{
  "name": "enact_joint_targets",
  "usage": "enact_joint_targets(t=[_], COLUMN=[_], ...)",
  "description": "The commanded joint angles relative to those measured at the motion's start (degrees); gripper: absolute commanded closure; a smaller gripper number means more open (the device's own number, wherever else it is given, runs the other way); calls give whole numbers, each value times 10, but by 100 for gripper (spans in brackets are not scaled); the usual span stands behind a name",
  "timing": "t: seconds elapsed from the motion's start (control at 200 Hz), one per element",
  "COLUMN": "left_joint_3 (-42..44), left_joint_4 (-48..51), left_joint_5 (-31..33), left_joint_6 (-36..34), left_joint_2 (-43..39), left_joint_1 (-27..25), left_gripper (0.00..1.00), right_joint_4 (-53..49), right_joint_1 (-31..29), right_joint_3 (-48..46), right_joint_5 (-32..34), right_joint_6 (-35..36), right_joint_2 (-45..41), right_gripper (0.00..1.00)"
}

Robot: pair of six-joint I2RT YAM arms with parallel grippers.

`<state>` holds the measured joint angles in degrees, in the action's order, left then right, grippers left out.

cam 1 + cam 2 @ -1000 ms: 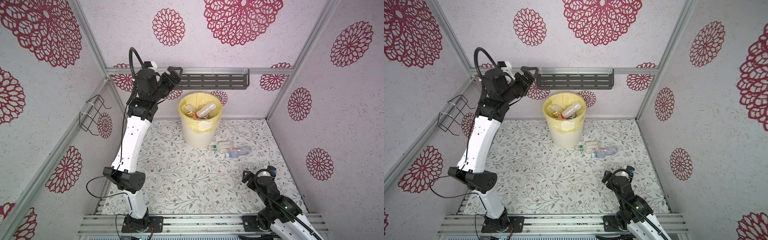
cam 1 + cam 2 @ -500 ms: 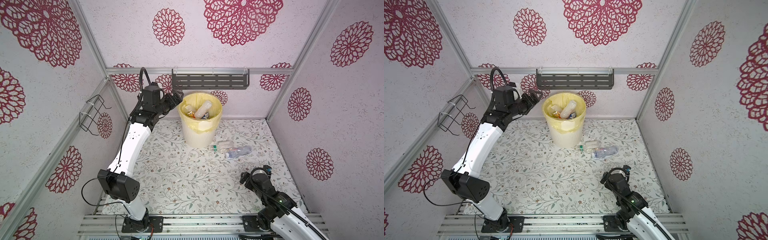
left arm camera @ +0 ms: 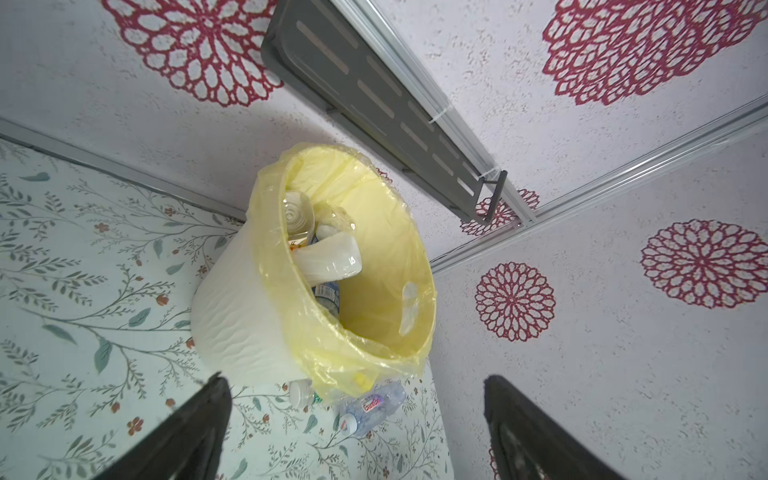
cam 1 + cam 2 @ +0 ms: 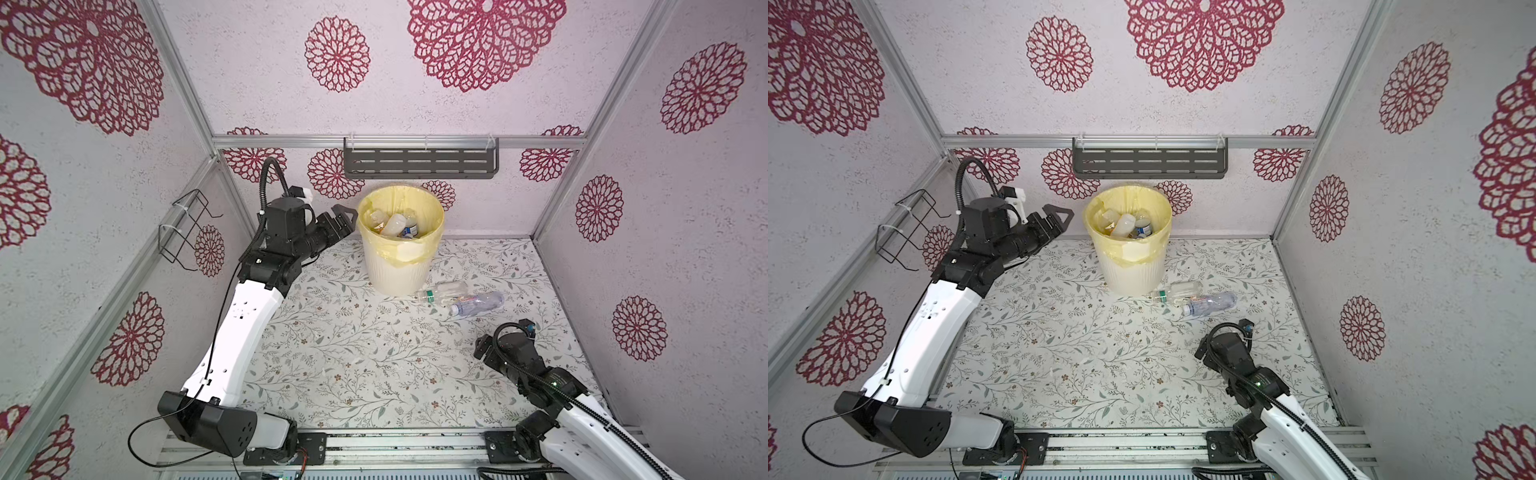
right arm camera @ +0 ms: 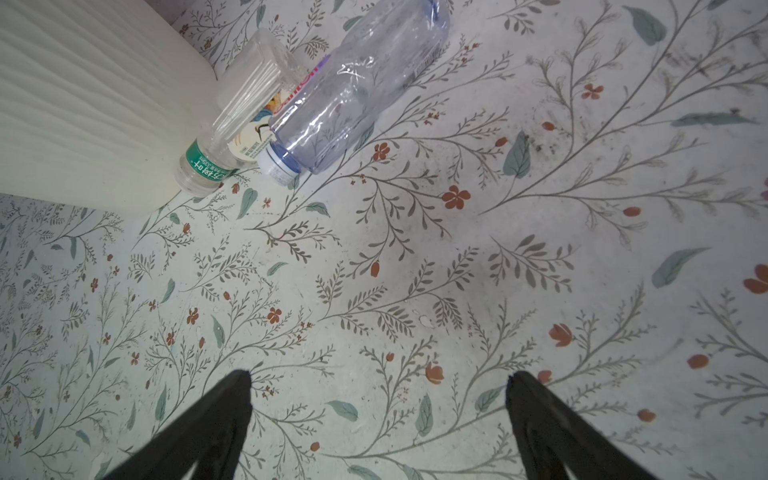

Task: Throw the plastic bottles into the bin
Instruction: 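Withdraw the left gripper from the bin while the right gripper moves toward the bottles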

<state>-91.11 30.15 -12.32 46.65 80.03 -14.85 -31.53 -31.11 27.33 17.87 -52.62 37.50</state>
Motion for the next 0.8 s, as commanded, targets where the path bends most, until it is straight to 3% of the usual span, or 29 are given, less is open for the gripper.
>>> enact_joint_targets(t=[0.0,0.391,0.791], left_joint_3=[30,113,220], left_joint_4=[29,82,92], left_joint_5=[11,60,99], left_joint_6=[-14,-18,-27], left_joint_2=[-36,-138,-180], left_joint_1=[-1,-26,-77], left_gripper=[3,3,3], right_joint_4=[1,11,34], right_joint_1=[3,7,23], right_joint_3=[23,53,107], right_joint_5=[1,-30,-61], right_joint_6=[-4,22,65], right_joint_2=[-7,35,156], right_gripper=[1,1,1])
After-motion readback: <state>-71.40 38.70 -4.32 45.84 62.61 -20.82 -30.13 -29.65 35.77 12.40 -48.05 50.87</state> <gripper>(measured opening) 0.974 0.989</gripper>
